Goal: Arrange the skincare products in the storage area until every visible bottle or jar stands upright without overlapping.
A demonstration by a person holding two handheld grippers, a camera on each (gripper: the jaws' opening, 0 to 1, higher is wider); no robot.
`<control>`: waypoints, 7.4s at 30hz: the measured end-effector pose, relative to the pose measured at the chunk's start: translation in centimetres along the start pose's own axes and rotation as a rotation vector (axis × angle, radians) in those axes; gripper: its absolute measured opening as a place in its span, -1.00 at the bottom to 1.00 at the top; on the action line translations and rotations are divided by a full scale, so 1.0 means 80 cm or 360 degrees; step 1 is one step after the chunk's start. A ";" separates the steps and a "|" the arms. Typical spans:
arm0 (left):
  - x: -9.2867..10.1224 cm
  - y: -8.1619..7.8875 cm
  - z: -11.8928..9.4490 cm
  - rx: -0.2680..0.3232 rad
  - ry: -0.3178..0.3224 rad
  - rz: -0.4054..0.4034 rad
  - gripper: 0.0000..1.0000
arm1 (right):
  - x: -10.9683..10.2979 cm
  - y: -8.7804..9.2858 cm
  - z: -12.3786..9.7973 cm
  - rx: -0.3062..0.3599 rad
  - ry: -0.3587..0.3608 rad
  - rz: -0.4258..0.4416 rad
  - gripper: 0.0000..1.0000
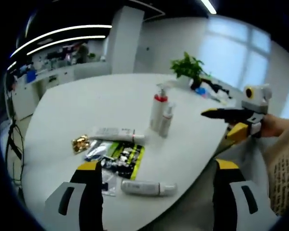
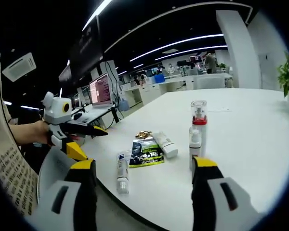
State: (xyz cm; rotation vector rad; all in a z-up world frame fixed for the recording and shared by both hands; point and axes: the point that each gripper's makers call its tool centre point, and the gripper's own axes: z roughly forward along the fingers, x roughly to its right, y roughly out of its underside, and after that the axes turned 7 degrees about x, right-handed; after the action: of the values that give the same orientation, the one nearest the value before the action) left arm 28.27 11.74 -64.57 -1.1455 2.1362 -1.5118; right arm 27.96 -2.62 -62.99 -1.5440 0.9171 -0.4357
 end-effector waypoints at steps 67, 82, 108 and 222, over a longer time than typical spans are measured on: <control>-0.028 0.029 -0.048 0.0146 -0.0172 -0.0124 0.90 | -0.008 0.000 0.101 -0.0307 -0.0117 -0.0353 0.56; -0.026 0.033 -0.046 0.0117 -0.0136 -0.0135 0.88 | -0.007 0.002 0.192 -0.0408 -0.0206 -0.0431 0.51; -0.037 0.036 -0.046 0.0119 -0.0162 -0.0273 0.86 | 0.055 0.069 0.308 -0.0734 -0.0056 -0.0440 0.26; 0.159 -0.134 -0.038 0.0479 0.0869 -0.0224 -0.01 | -0.154 -0.166 0.008 0.0599 -0.1108 0.0598 -0.40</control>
State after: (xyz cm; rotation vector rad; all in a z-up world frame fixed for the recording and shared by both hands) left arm 22.83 2.93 -51.17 -0.8605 2.0523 -2.3337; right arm 24.85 6.57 -47.70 -1.0278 0.5132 0.1944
